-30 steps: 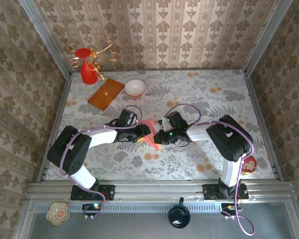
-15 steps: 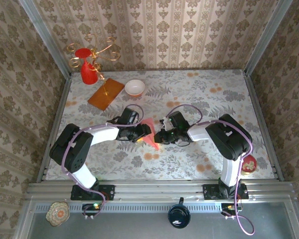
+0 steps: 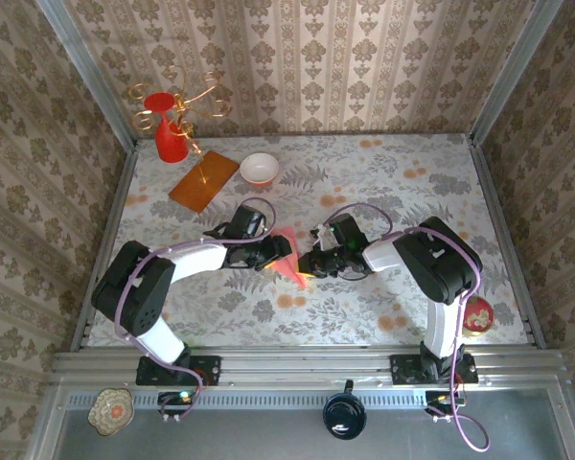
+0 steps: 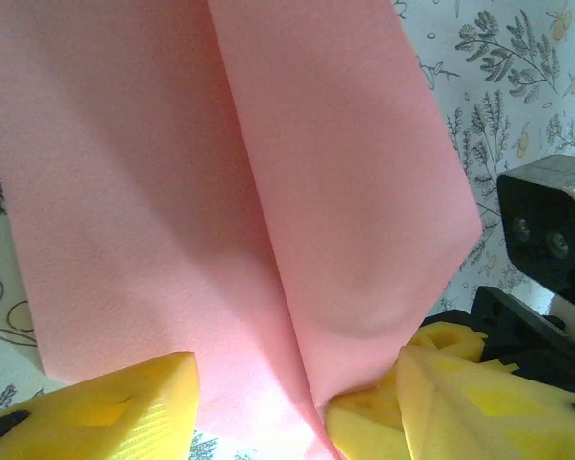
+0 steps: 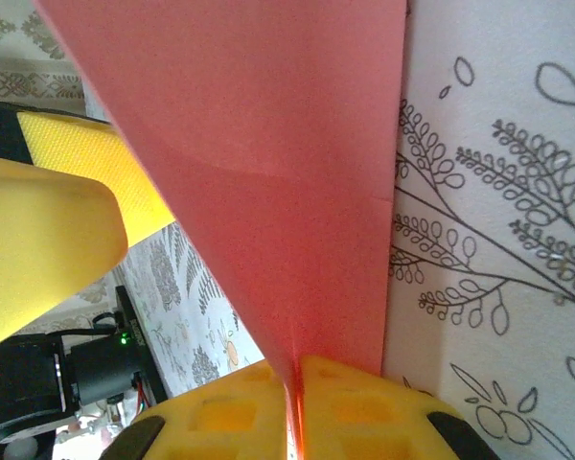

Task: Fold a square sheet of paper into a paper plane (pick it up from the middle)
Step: Fourth fold the wing at the center of the table.

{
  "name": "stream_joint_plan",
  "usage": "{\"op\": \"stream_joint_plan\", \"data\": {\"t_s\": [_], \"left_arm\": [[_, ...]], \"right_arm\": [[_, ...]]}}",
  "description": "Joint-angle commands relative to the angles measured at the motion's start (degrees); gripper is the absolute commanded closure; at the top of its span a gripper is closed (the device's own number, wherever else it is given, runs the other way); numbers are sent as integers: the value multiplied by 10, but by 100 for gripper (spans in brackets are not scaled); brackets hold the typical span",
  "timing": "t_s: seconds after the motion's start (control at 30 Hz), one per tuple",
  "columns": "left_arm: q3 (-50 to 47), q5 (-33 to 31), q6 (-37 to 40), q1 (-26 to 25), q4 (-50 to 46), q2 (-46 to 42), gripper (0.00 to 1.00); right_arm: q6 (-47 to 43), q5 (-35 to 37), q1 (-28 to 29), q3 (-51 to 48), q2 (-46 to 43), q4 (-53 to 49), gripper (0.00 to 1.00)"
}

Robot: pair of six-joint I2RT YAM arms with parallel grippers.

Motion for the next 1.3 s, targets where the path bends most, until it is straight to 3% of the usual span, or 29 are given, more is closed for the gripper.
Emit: {"op": "stream_joint_plan", "data": {"t_s": [0.0, 0.73, 1.1, 1.27], "left_arm": [[19, 3, 21, 3, 1, 1, 43], [54, -4, 28, 3, -60, 54, 46], [98, -50, 21, -1, -182, 114, 47], [103, -63, 9, -4, -205, 130, 47]], "right_arm": [[6, 4, 0, -7, 25, 1, 86], [17, -7, -6, -1, 40, -5, 85], [6, 22, -16, -26, -37, -47, 63], [-44, 83, -19, -36, -106, -133, 61]]}}
